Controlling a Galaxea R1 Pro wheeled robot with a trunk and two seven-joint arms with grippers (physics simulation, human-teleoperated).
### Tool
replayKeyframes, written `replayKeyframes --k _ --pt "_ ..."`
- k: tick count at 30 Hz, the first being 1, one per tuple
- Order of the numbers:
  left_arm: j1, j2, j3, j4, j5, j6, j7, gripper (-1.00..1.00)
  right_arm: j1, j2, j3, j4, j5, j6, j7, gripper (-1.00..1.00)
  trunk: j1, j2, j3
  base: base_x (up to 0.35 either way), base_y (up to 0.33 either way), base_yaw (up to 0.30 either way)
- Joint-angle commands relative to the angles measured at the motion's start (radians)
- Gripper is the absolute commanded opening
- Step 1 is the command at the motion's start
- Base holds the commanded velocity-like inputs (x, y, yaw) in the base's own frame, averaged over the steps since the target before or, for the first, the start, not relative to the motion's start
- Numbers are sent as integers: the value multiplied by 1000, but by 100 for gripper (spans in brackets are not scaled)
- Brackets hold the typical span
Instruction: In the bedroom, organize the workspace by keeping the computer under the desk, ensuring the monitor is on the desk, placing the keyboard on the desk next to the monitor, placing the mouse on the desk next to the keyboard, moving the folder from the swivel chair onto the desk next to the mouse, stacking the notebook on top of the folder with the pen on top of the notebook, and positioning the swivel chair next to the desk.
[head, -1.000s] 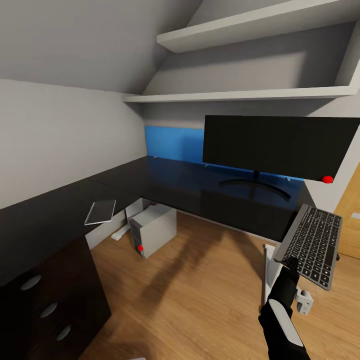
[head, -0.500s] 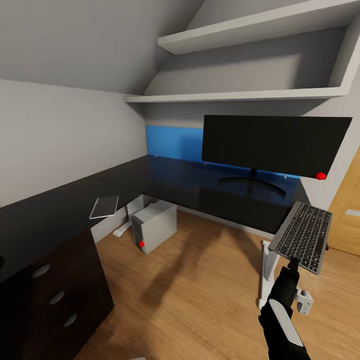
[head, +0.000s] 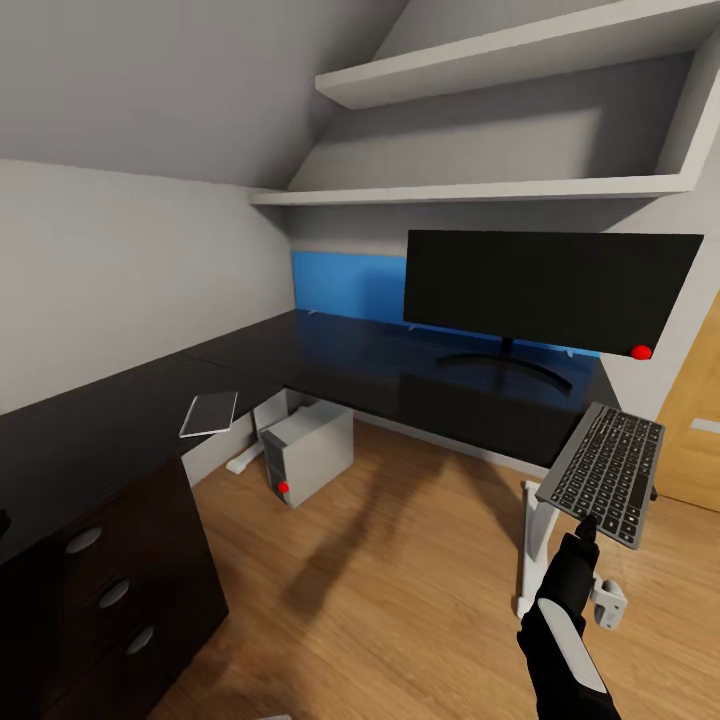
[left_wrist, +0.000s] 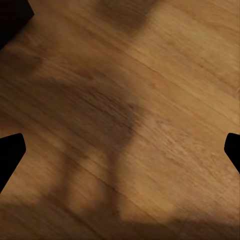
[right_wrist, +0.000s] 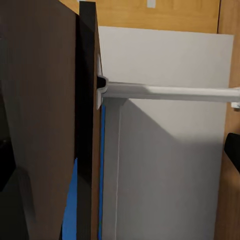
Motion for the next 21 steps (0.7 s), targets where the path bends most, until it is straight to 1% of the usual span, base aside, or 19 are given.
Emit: replayKeyframes --k 1,8,21 --pt "-1 1 -6 0 10 -1 7 100 -1 0 -1 0 -11 0 9 100 0 0 -1 0 0 0" --pt "-1 1 -6 0 10 -1 7 100 0 0 -1 0 -11 0 10 100 0 0 -1 0 0 0" --pt "0 1 -6 0 10 0 7 100 1 -1 -1 0 -11 0 10 100 0 0 -1 -316 0 0"
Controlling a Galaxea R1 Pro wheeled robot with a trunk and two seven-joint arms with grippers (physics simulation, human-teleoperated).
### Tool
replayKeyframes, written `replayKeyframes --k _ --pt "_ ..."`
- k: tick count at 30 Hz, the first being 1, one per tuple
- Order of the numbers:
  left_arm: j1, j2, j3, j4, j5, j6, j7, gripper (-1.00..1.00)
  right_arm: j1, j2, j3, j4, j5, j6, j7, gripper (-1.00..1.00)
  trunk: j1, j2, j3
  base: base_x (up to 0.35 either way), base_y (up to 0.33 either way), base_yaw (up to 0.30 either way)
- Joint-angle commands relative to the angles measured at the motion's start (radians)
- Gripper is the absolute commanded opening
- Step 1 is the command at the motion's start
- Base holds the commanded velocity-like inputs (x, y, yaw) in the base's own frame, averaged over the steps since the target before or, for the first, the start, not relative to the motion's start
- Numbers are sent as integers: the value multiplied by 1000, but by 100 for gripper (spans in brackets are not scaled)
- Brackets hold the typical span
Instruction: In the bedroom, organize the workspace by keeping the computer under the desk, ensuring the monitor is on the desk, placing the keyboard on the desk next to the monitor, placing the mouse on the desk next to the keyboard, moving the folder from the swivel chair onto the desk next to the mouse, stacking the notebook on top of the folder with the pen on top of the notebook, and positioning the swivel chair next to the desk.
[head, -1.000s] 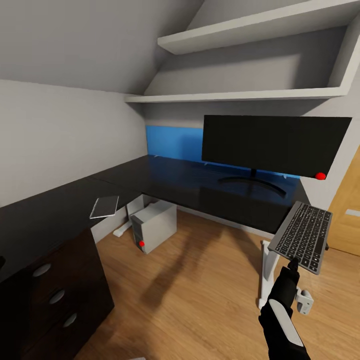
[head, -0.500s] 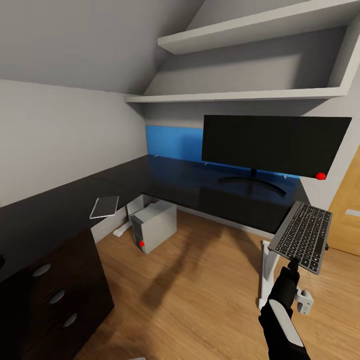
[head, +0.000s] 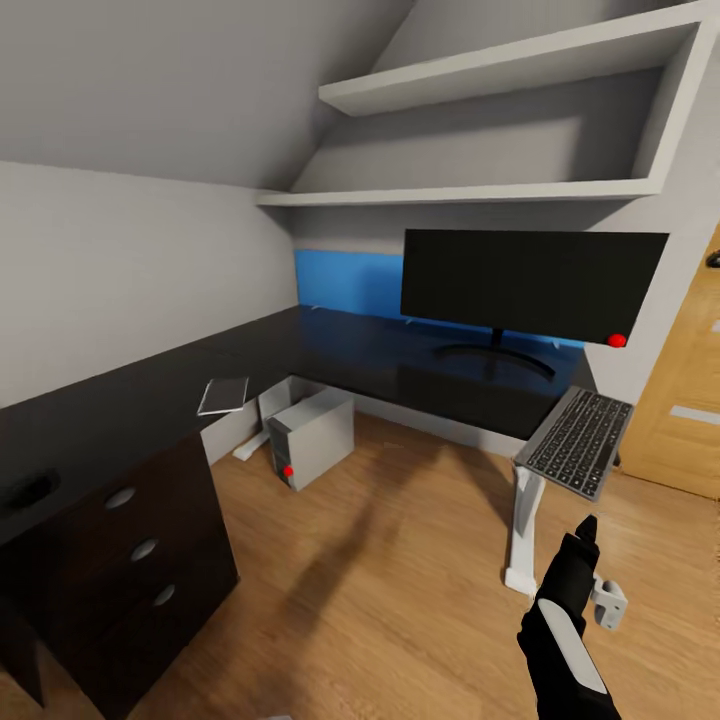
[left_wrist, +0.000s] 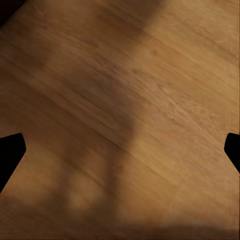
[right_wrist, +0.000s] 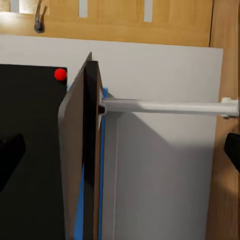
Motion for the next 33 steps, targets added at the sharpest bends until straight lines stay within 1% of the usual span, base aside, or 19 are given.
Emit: replayKeyframes --k 1,11,18,19,20,21,22,23,24,25,26,27,28,29,30,33 --pt "0 1 -5 0 10 -1 7 100 -1 1 -1 0 -11 1 8 100 -1 0 -1 -332 0 0" --pt "0 1 -5 0 10 -1 8 100 0 2 -1 9 -10 1 8 100 -1 0 -1 -332 0 0" --pt "-1 1 -4 0 11 -1 10 100 0 -2 -2 23 -9 1 4 100 -1 0 -1 -62 0 0" --pt "0 1 -2 0 12 -1 12 100 18 -5 -1 35 7 0 2 100 -1 0 -1 -1 0 0" --pt "-1 1 -2 0 12 -1 12 100 25 -7 0 39 13 0 1 100 -1 0 -1 0 0 0" --pt "-1 1 -2 0 12 -1 12 100 41 -13 0 51 31 3 -1 100 -1 0 -1 0 0 0" --pt "-1 1 -1 1 12 -1 13 100 68 -31 1 71 70 18 -14 100 -1 0 -1 0 0 0" --pt "-1 1 -2 1 12 -1 13 100 86 -41 3 85 106 41 -32 100 -1 0 -1 0 0 0" --pt "-1 1 -2 1 12 -1 13 100 104 -49 5 101 150 75 -57 100 -1 0 -1 0 0 0" --pt "-1 1 -2 1 12 -1 13 100 112 -52 7 109 176 96 -73 100 -1 0 -1 0 0 0" --pt "-1 1 -3 1 12 -1 13 100 124 -57 8 127 230 139 -110 100 -1 0 -1 0 0 0" --pt "0 1 -3 1 12 -1 13 100 134 -64 10 158 321 209 -175 100 -1 0 -1 0 0 0" --pt "-1 1 -3 1 12 -1 13 100 138 -69 13 182 382 257 -219 100 -1 0 -1 0 0 0" --pt "-1 1 -3 1 12 -1 13 100 140 -71 16 195 414 280 -240 100 -1 0 -1 0 0 0" --pt "-1 1 -4 1 12 -1 12 100 143 -75 44 260 548 362 -309 100 -1 0 -1 0 0 0" --pt "-1 1 -4 1 12 -1 12 100 143 -76 65 313 640 401 -347 100 -1 0 -1 0 0 0"
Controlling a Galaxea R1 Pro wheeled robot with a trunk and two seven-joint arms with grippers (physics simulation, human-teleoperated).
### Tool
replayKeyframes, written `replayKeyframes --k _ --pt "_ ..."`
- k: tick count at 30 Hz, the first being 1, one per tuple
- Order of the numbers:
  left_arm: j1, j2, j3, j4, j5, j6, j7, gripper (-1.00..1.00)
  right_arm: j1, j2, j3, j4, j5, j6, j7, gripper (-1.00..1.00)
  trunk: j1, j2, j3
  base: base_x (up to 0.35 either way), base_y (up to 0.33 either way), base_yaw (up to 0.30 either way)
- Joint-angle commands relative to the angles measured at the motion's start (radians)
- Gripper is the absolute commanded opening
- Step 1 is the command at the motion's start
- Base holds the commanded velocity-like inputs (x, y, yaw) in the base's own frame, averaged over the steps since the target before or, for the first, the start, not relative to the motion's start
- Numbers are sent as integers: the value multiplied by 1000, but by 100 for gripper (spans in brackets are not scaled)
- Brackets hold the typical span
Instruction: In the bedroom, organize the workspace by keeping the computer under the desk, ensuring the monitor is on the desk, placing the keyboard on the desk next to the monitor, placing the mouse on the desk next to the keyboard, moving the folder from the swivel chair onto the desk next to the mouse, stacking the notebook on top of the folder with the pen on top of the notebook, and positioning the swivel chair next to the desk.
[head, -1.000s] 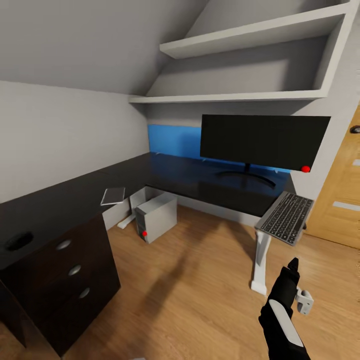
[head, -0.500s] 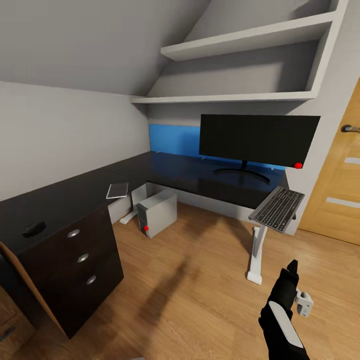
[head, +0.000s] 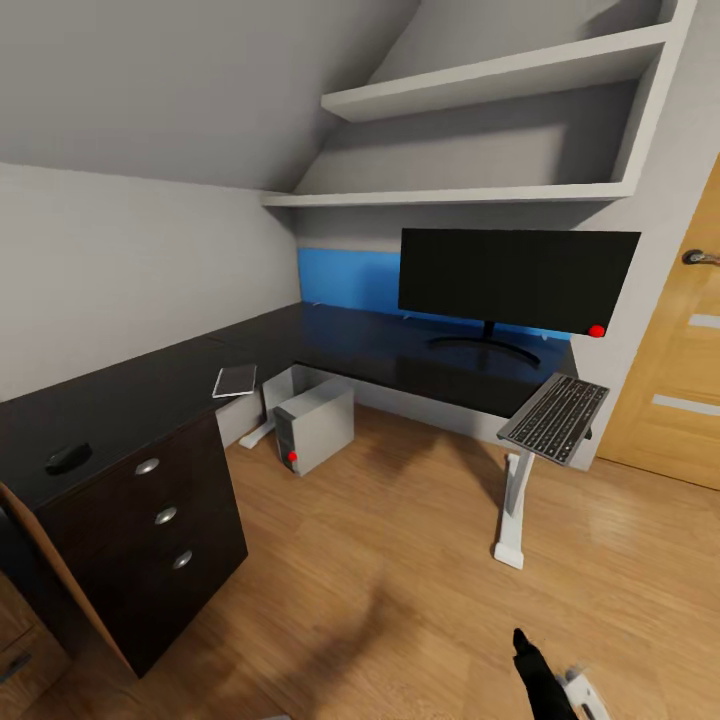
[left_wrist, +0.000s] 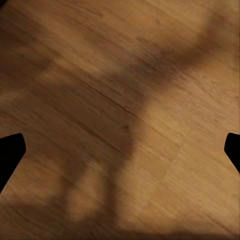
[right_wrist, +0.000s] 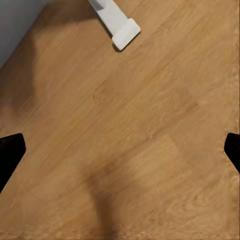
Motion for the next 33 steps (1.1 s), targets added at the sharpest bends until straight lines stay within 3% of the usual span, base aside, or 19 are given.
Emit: replayKeyframes --k 1,2,3,6,9,12,15,17,21,24,26,27,33 --pt "0 1 -5 0 10 -1 7 100 -1 0 7 32 38 11 -20 100 0 0 -1 0 0 0" --pt "-1 1 -5 0 10 -1 7 100 -1 -1 11 55 68 16 -33 100 0 0 -1 0 0 0" --pt "-1 2 -5 4 10 -1 7 100 -2 -29 -14 95 105 -4 -51 100 0 0 -1 0 0 0" --pt "-1 2 -5 28 9 -2 7 100 -3 -58 -38 123 123 -27 -63 100 0 0 -1 0 0 0" --pt "-1 2 -5 36 9 -2 7 100 -3 -64 -30 130 168 -35 -66 100 0 0 -1 0 0 0" --pt "0 2 -6 40 8 -2 8 100 -3 -63 -8 105 300 -39 -97 100 0 0 -1 0 0 0" --pt "-1 2 -6 40 8 -3 7 100 -3 -63 -2 89 385 -40 -134 100 0 0 -1 0 0 0" --pt "0 2 -7 41 7 -2 7 100 -3 -57 0 103 481 -41 -157 100 0 0 -1 0 0 -12" --pt "0 2 -7 41 7 -3 7 100 -3 -50 19 184 532 -46 -161 100 0 0 -1 0 0 -160" --pt "-1 2 -7 41 7 -3 7 100 -3 -31 60 209 591 -76 -164 100 0 0 -1 0 0 -235" --pt "-1 2 -7 41 7 -2 7 100 -3 -19 83 227 627 -131 -165 100 0 0 -2 0 0 -246" --pt "-1 3 -7 41 7 -1 7 100 -3 -13 95 270 651 -210 -164 100 0 0 -3 104 0 -234" --pt "0 9 -6 43 10 6 7 100 -3 -13 101 324 683 -294 -161 100 0 0 -9 258 -44 -239"
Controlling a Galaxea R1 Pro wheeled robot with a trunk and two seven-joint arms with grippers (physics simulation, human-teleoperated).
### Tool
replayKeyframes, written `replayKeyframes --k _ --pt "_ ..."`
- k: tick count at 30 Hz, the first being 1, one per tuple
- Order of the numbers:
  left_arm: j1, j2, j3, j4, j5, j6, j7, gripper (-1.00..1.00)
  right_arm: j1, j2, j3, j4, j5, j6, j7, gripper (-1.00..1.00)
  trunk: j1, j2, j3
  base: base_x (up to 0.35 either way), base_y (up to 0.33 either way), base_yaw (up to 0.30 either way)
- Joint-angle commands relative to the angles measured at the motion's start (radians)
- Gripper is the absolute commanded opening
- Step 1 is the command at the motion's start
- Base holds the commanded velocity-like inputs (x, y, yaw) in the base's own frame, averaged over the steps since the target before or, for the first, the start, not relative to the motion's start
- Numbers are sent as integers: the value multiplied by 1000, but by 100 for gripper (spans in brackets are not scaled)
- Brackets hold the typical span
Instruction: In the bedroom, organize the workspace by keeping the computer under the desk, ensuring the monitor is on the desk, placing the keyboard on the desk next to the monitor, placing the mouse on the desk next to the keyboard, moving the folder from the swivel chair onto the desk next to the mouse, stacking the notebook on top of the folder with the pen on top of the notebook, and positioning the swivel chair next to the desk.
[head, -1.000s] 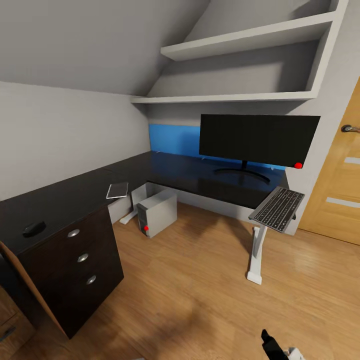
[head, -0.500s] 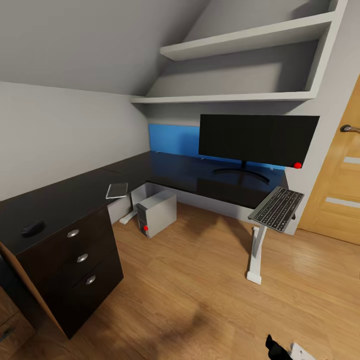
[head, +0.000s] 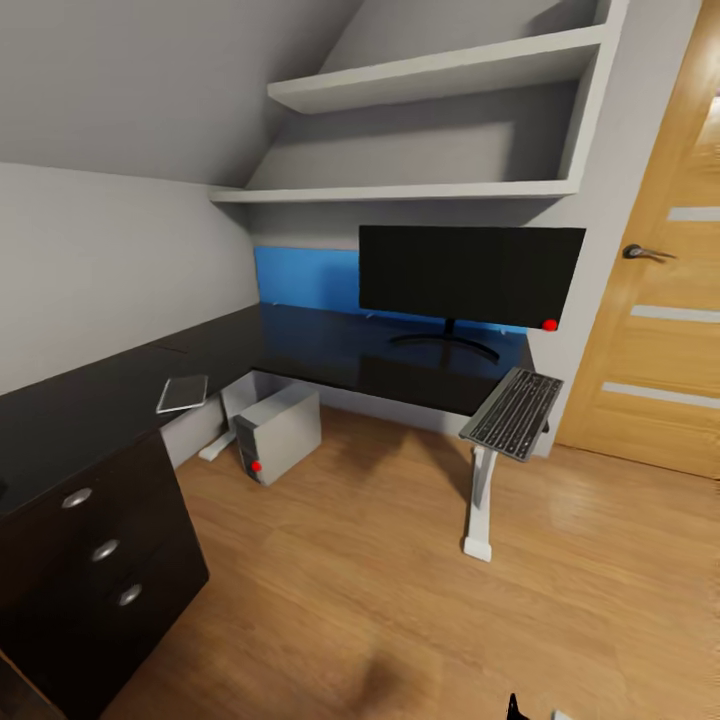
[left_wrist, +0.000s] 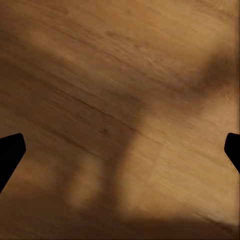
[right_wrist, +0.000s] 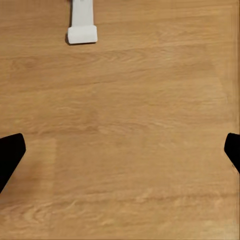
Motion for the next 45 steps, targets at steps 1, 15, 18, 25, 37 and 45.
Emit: replayKeyframes --k 1,15,18,25,37,45 --pt "0 1 -6 -1 11 0 8 100 -1 1 -1 1 -4 -5 1 100 0 0 -2 311 -75 -248" --pt "-1 3 -4 132 13 3 8 100 -1 -14 -7 5 -5 -13 1 100 0 0 -5 319 -112 -112" --pt "-1 3 -4 138 12 0 8 100 -1 -11 -6 5 -8 -38 1 100 0 0 -5 270 -104 -2" --pt "-1 2 -7 140 10 -7 8 100 -1 -6 -4 6 -7 -100 0 100 0 0 -5 29 -11 -2" --pt "-1 -1 -9 140 8 -8 8 100 -1 -7 -2 7 -2 -104 2 100 0 0 -5 66 -32 -234" --pt "-1 1 -9 140 8 -8 9 100 -1 -7 -2 17 -2 -103 4 100 0 0 -5 282 -159 -297"
